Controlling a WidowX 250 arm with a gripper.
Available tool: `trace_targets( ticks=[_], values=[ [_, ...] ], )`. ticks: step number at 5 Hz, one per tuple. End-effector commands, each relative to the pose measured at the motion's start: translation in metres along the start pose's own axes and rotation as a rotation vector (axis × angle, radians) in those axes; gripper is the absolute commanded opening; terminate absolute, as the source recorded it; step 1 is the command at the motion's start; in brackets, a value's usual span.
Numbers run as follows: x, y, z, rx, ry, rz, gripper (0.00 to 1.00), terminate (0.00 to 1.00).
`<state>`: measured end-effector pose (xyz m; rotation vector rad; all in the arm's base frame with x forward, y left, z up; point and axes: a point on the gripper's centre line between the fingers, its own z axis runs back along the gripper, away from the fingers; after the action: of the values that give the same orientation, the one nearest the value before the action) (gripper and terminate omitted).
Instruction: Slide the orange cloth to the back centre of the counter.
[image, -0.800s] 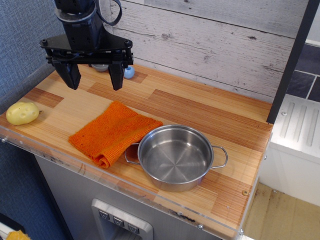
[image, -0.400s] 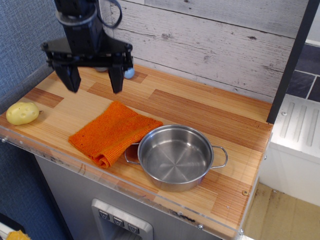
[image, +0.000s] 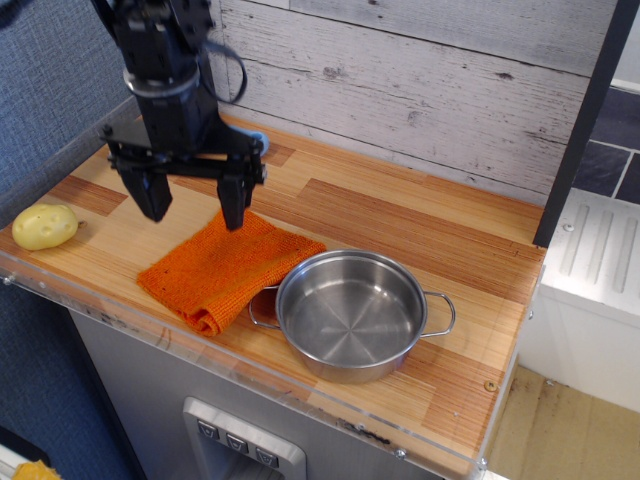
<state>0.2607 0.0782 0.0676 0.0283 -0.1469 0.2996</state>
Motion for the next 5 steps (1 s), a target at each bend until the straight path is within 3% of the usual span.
trace_targets(
  ticks=[1, 5],
  values=[
    [0.000, -0.003, -0.016, 0.034, 0.006, -0.027, 1.00, 0.00],
    [-0.009, -0.007, -0.067, 0.101, 0.091, -0.012, 1.00, 0.00]
  ],
)
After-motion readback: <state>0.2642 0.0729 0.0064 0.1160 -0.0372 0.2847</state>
